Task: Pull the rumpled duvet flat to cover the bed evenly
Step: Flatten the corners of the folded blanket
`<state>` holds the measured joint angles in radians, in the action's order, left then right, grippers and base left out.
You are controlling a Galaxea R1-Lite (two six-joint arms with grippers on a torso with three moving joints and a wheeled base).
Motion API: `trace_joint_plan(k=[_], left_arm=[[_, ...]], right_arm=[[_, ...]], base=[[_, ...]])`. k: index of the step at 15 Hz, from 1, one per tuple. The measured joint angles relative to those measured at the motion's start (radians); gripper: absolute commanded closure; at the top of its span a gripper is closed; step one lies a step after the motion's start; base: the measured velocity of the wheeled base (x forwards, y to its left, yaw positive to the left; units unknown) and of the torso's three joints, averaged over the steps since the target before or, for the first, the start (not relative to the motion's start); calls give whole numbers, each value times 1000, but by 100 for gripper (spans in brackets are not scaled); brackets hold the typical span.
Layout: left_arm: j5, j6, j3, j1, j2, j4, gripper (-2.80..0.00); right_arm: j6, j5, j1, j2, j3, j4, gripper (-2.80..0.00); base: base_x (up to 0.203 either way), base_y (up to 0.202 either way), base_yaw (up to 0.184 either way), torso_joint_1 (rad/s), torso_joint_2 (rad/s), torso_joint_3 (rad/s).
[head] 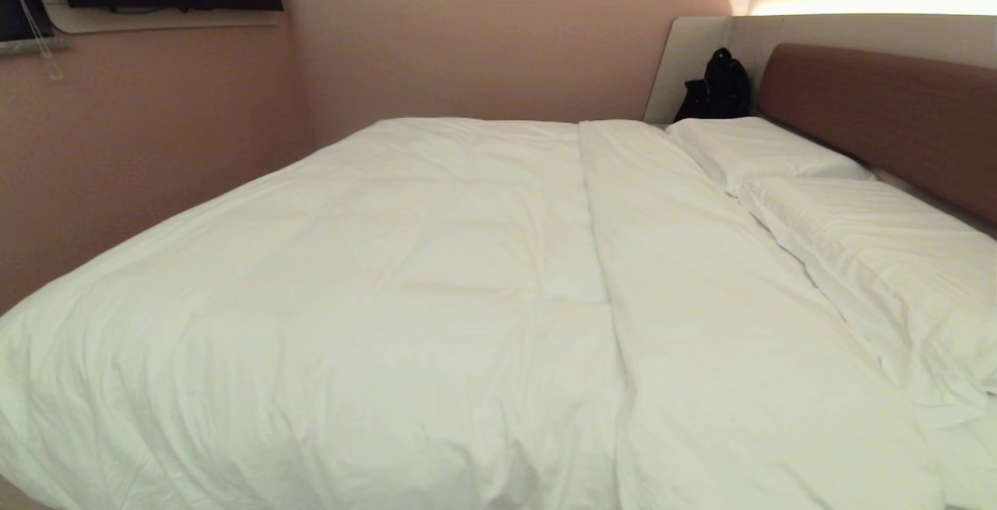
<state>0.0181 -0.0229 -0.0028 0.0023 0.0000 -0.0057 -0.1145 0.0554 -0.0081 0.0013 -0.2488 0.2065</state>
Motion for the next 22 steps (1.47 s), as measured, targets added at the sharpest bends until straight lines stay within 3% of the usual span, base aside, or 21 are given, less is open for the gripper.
trace_joint_plan(k=[4,9,17,22], left_arm=[[0,0,0,0,0,0,0],[0,0,0,0,0,0,0],[0,0,0,0,0,0,0],[-1,1,0,0,0,0,0]], right_arm=[[0,-12,0,0,206,-141,0],[15,-31,0,0,246,-305,0],[94,-59,0,-1,249,-245,0],[103,-57,0,-1,249,-243,0]], base=[[0,0,0,0,0,0],[0,0,0,0,0,0],[0,0,0,0,0,0],[0,0,0,0,0,0]])
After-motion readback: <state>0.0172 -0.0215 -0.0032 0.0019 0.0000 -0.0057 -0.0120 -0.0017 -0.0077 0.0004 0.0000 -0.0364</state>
